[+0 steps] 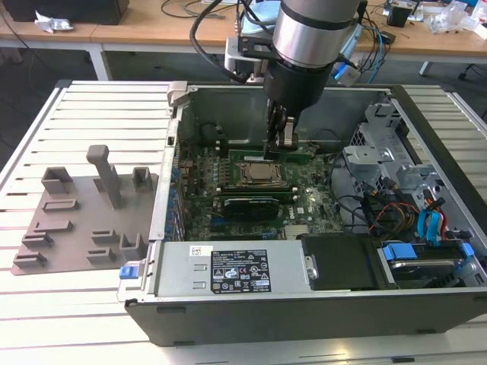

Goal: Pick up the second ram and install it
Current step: 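Insert the second ram into the second slot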

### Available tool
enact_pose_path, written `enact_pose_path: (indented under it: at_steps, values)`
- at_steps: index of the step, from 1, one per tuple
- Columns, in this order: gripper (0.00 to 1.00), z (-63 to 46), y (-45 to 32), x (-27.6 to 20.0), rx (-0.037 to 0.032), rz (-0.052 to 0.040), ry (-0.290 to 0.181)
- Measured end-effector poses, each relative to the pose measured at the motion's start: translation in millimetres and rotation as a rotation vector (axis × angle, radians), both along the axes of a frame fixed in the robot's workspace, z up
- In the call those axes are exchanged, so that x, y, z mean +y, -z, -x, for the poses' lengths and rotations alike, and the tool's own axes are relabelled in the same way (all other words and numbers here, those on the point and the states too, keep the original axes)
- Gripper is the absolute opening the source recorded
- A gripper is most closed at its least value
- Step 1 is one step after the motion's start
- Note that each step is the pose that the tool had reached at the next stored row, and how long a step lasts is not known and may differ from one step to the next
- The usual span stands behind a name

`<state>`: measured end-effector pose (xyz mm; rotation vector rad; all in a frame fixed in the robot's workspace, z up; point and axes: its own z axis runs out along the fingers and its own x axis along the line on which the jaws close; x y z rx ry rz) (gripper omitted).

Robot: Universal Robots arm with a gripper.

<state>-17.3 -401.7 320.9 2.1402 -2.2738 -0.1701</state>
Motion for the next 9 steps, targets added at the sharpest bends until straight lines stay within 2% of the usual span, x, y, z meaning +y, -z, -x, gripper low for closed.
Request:
enact_pose_path:
  at_steps: [6,9]
  values:
    - [0.13,0.0,8.8,0.0,0.0,0.0,0.0]
    - [0.13,0.0,16.5,0.0,0.0,0.0,0.0]
